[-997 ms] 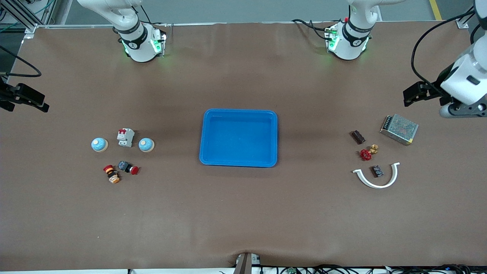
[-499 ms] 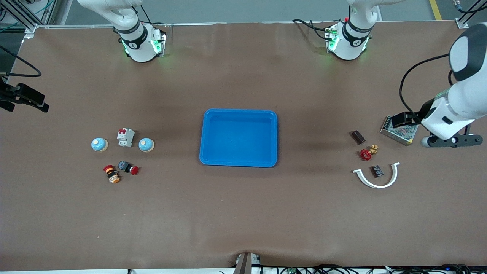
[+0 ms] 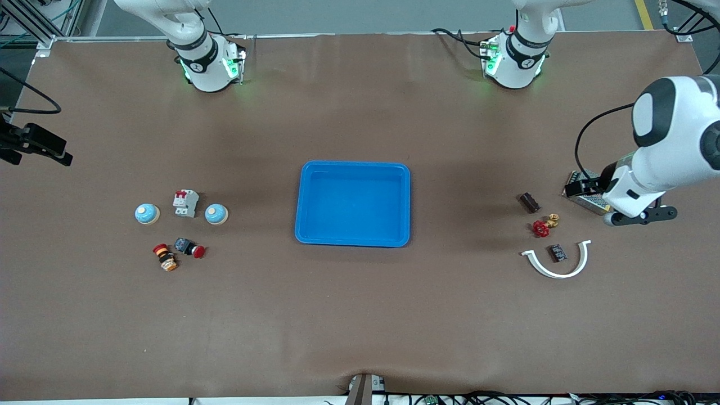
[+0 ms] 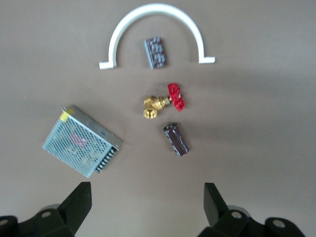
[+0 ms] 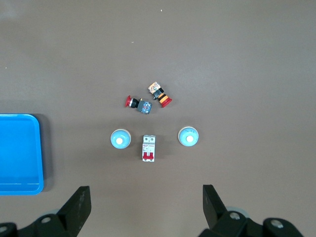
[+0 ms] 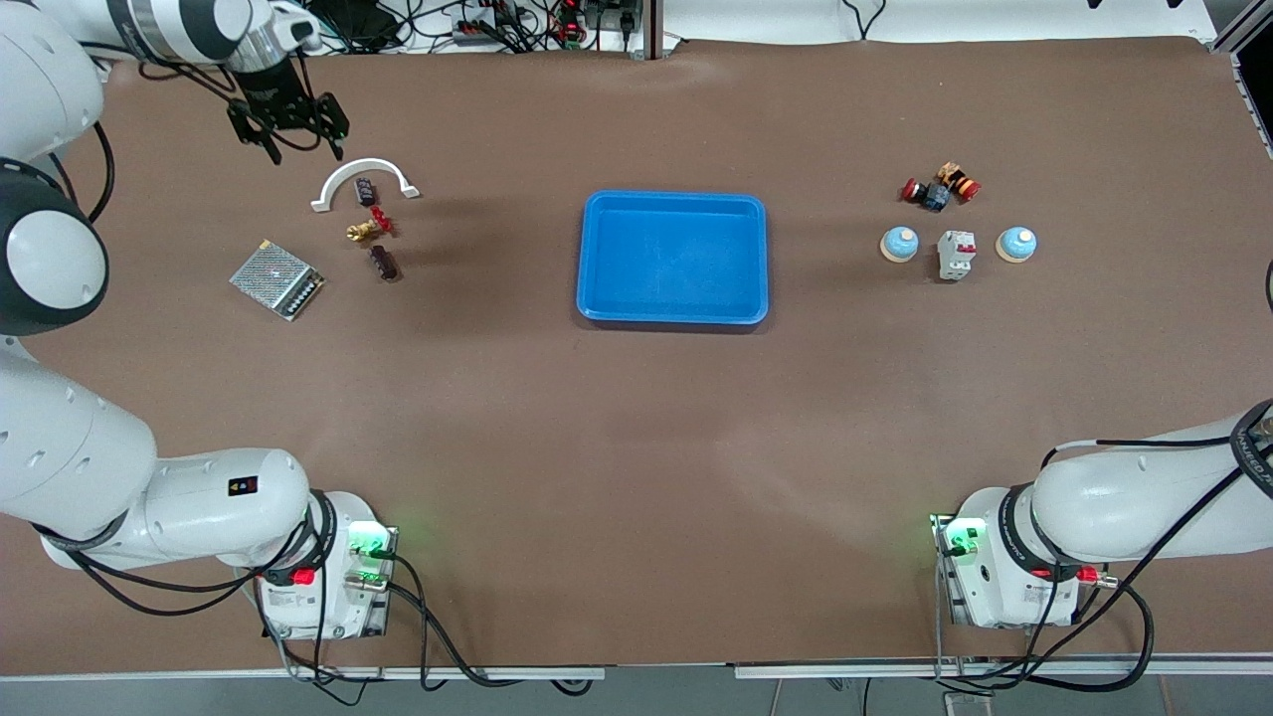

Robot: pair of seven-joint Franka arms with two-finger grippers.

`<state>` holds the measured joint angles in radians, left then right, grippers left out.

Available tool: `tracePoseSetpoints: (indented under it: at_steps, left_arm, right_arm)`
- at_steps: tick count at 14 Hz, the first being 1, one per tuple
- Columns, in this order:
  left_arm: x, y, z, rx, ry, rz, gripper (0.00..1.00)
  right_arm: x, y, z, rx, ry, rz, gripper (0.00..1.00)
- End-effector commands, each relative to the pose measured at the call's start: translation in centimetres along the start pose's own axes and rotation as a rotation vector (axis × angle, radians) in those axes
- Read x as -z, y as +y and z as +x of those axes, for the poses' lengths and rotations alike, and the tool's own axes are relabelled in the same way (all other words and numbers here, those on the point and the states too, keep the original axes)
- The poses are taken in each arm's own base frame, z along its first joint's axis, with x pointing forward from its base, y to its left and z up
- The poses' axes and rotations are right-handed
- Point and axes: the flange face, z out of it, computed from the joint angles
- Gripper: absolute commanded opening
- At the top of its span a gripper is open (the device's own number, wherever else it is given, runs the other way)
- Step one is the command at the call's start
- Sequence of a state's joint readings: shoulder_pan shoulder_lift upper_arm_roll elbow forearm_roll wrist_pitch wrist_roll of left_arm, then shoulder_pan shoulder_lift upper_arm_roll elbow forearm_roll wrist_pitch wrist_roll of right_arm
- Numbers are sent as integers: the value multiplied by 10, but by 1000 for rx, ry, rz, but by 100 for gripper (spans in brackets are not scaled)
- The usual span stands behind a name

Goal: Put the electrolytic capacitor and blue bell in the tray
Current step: 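Grasp the black capacitor with the left gripper while the right gripper reaches the bell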

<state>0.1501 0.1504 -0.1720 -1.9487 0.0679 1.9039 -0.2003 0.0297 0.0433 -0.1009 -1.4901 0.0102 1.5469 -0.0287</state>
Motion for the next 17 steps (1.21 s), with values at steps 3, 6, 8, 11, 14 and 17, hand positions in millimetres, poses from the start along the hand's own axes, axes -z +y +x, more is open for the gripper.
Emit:
tracePoseSetpoints:
  at_steps: [3, 6, 8, 11, 14, 17]
  left_arm:
    - [-53, 25, -30, 125, 8, -16, 100]
    - [-93, 24, -40, 131, 54, -34, 100]
    - [-112, 24, -43, 135, 64, -44, 100]
    - [-142, 26, -38, 181, 37, -53, 100]
    - [-165, 30, -34, 255, 28, -63, 100]
    - [-188, 31, -30, 273, 29, -80, 100]
  right_arm:
    - [4, 2, -2, -5, 4, 11, 100]
    - [3, -1, -1, 15, 10, 10, 100]
    - [0, -1, -1, 18, 4, 12, 100]
    - [-25, 3, 12, 96, -31, 11, 100]
    - [-58, 19, 21, 85, -64, 1, 100]
    - [-107, 66, 16, 193, -85, 16, 100]
